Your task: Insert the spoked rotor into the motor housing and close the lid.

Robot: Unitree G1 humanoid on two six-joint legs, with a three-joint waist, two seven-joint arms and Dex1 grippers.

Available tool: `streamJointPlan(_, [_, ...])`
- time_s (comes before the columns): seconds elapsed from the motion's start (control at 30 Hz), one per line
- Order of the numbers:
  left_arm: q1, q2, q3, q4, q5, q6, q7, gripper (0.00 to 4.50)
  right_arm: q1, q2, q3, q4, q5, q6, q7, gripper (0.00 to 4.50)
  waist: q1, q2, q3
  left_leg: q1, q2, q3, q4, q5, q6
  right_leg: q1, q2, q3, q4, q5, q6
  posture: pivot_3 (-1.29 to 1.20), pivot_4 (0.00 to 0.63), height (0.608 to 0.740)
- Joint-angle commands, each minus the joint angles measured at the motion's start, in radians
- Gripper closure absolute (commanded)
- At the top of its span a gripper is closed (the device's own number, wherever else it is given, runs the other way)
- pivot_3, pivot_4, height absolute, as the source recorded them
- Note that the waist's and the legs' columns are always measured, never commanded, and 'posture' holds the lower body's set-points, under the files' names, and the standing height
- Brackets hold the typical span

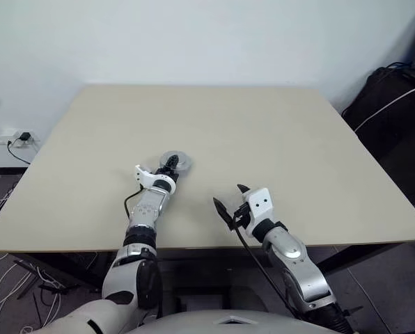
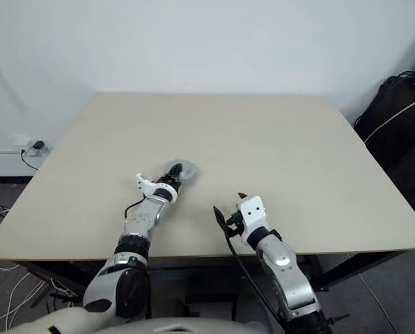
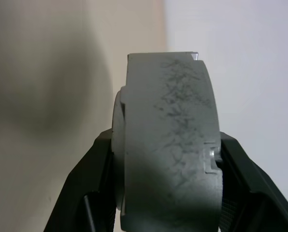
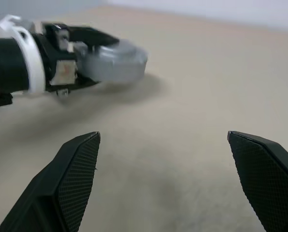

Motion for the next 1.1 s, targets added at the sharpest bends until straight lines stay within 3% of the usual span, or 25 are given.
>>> streamJointPlan(0.03, [-0.091, 0.008, 0.033, 0.055, 0.045, -0.034, -0.001, 2.41, 0.001, 0.011, -0.016, -0.013, -0.006, -0.026, 0.007, 0.00, 0.000, 0.000, 0.000, 0.000, 0.000, 0.000, 0.000, 0.000, 0.000, 0.000, 0.000, 0.000, 0.000, 0.000, 0.000, 0.00, 0.000, 0.740])
streamJointPlan(0.4, [-0.127, 0.017, 0.085, 0.208, 0.184, -0.045, 0.161, 2.41, 0.004, 0.032, -0.020, -0.023, 0.003, 0.027, 0.031, 0.00, 0.005, 0.000, -0.002, 0.004, 0.000, 0.000, 0.000, 0.000, 0.000, 0.004, 0.000, 0.001, 0.001, 0.002, 0.003, 0.00, 0.000, 0.740])
streamJointPlan(0.5, [-0.100, 0.015, 0.089, 0.183, 0.198, -0.011, 0.185, 1.45, 0.001, 0.036, -0.018, -0.021, 0.005, 0.045, 0.036, 0.00, 0.002, 0.000, -0.004, 0.005, 0.000, 0.000, 0.000, 0.000, 0.000, 0.005, 0.000, 0.001, 0.001, 0.002, 0.002, 0.00, 0.000, 0.740])
streamJointPlan(0.63, [-0.008, 0.012, 0.071, 0.069, 0.223, 0.096, 0.243, 0.14, -0.001, 0.042, -0.014, -0.021, 0.003, 0.065, 0.044, 0.00, -0.009, 0.002, -0.014, 0.006, 0.001, 0.001, 0.000, 0.000, 0.000, 0.005, 0.000, 0.002, 0.002, 0.002, 0.002, 0.00, 0.000, 0.740])
streamJointPlan(0.67, [0.010, 0.008, 0.069, 0.041, 0.225, 0.115, 0.256, 0.04, 0.000, 0.042, -0.014, -0.022, 0.002, 0.068, 0.046, 0.00, -0.011, 0.002, -0.015, 0.007, 0.001, 0.001, -0.001, 0.000, 0.000, 0.005, 0.000, 0.002, 0.002, 0.002, 0.002, 0.00, 0.000, 0.740])
streamJointPlan(0.8, [0.146, -0.013, 0.064, -0.146, 0.214, 0.226, 0.325, 0.04, -0.006, 0.045, -0.013, -0.016, -0.001, 0.080, 0.049, 0.00, -0.023, 0.002, -0.019, 0.019, 0.002, 0.002, -0.006, -0.001, -0.001, 0.015, 0.000, 0.002, 0.001, -0.002, -0.003, 0.00, 0.000, 0.740])
streamJointPlan(1.1, [0.456, -0.006, -0.047, -0.580, 0.205, 0.527, 0.399, 0.04, -0.019, 0.070, -0.051, -0.001, 0.027, 0.144, 0.033, 0.00, -0.038, 0.004, -0.031, 0.025, 0.005, 0.001, -0.009, -0.004, -0.004, 0.018, 0.002, 0.003, 0.004, -0.006, -0.008, 0.00, 0.000, 0.740])
